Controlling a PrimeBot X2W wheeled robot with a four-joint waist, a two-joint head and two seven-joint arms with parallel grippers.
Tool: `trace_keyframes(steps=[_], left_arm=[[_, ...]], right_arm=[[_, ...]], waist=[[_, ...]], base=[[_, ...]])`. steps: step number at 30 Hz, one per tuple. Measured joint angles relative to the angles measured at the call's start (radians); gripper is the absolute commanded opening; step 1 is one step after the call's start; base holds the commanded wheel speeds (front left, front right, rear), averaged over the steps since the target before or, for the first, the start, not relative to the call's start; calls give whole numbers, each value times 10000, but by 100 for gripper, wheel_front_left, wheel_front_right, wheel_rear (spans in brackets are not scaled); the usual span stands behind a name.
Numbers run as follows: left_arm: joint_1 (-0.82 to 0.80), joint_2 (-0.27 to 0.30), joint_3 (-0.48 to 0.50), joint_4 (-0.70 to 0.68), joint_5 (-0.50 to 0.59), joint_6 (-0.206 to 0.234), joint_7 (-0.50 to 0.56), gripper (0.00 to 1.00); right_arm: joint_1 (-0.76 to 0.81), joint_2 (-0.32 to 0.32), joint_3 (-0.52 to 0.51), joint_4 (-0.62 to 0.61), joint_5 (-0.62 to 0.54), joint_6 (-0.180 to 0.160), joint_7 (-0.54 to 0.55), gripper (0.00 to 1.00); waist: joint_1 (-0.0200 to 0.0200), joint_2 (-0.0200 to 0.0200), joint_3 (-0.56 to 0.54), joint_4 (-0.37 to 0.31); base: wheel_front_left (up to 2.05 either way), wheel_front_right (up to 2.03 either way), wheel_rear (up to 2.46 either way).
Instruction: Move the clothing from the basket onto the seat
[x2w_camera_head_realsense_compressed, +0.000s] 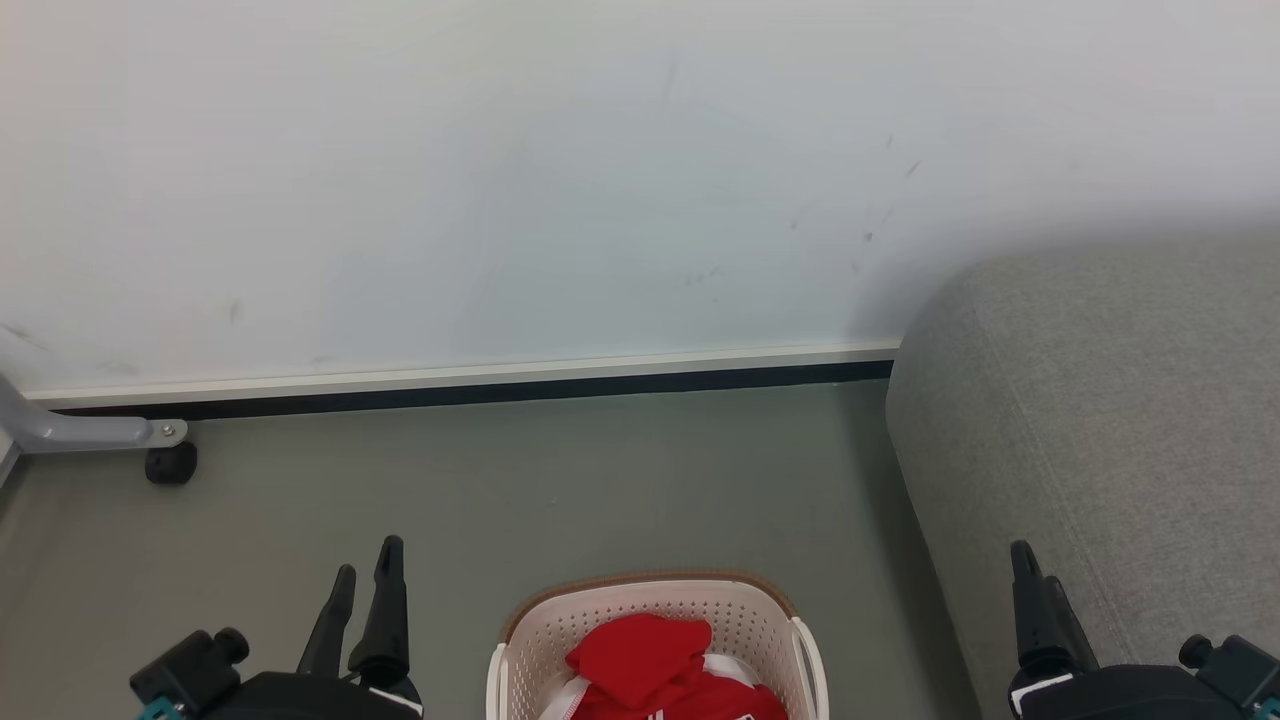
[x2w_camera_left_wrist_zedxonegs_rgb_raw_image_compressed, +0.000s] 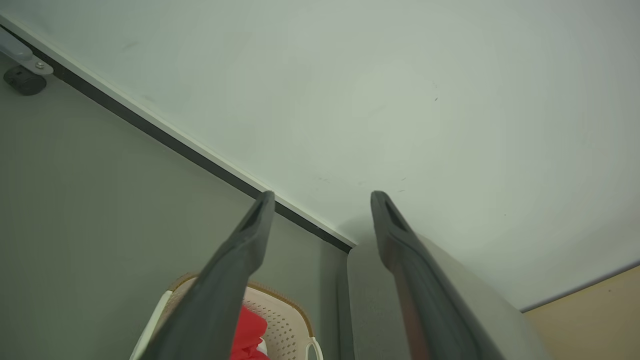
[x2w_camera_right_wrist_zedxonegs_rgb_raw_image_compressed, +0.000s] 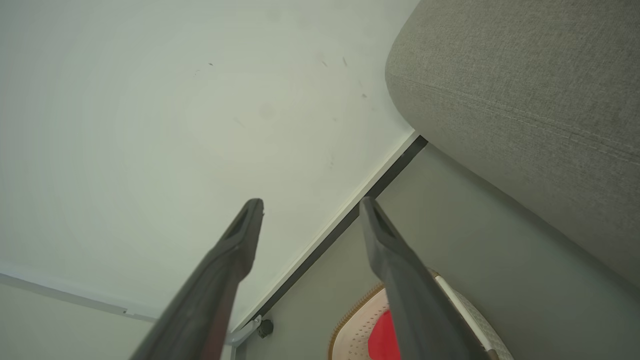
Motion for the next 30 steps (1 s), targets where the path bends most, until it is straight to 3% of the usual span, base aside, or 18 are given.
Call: trace_keyframes(steps=[13,30], left_arm=[[194,391,-915,-157,2746,324,-481,100],[646,454,-1139,2,5279,748,-1099,100]], right_arm=[[188,-151,629,-201,-1998,-316,-500,100],[429,-251,1315,-418,-4209,-740,-1135,100]], waist=[[0,0,-108,15],[0,0,-334,56]], base=[[0,0,0],[0,0,0]])
